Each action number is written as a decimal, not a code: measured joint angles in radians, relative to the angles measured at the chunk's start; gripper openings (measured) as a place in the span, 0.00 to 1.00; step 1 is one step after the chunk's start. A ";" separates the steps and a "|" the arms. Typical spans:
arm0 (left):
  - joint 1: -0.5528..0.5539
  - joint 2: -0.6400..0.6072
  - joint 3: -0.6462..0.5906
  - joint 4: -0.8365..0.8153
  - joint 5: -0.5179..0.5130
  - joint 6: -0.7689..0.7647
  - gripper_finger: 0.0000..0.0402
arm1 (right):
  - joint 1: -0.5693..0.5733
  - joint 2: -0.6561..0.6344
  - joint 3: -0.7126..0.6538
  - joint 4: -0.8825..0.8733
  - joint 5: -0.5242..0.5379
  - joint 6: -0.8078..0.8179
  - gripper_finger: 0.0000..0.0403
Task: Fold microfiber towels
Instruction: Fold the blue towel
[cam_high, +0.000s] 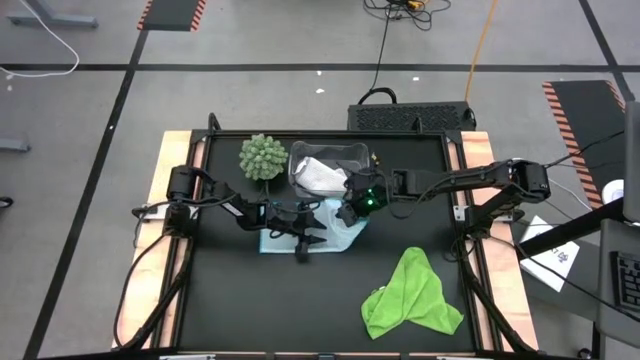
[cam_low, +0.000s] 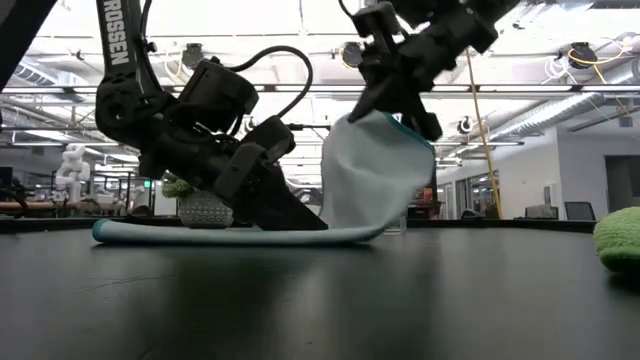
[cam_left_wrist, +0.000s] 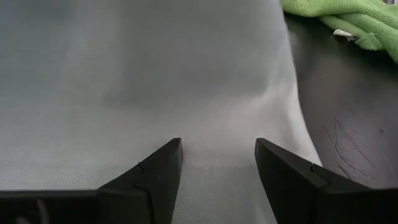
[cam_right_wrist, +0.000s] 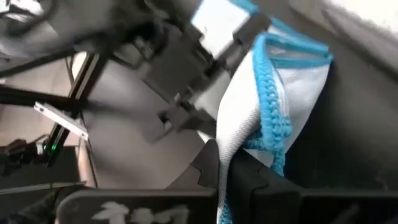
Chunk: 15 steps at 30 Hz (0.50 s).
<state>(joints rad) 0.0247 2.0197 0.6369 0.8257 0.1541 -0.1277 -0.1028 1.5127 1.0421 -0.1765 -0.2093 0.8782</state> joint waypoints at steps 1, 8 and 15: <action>0.000 0.000 0.000 0.000 0.001 0.003 0.52 | 0.000 0.000 0.018 -0.008 0.000 0.000 0.00; 0.002 0.015 -0.001 0.017 0.002 0.013 0.52 | 0.000 0.017 0.101 -0.045 0.047 -0.001 0.00; 0.015 0.035 -0.002 0.039 0.011 0.021 0.52 | 0.001 0.104 0.136 -0.045 0.051 -0.002 0.00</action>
<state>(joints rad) 0.0395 2.0545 0.6353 0.8643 0.1646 -0.1070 -0.1023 1.6168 1.1778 -0.2212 -0.1583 0.8762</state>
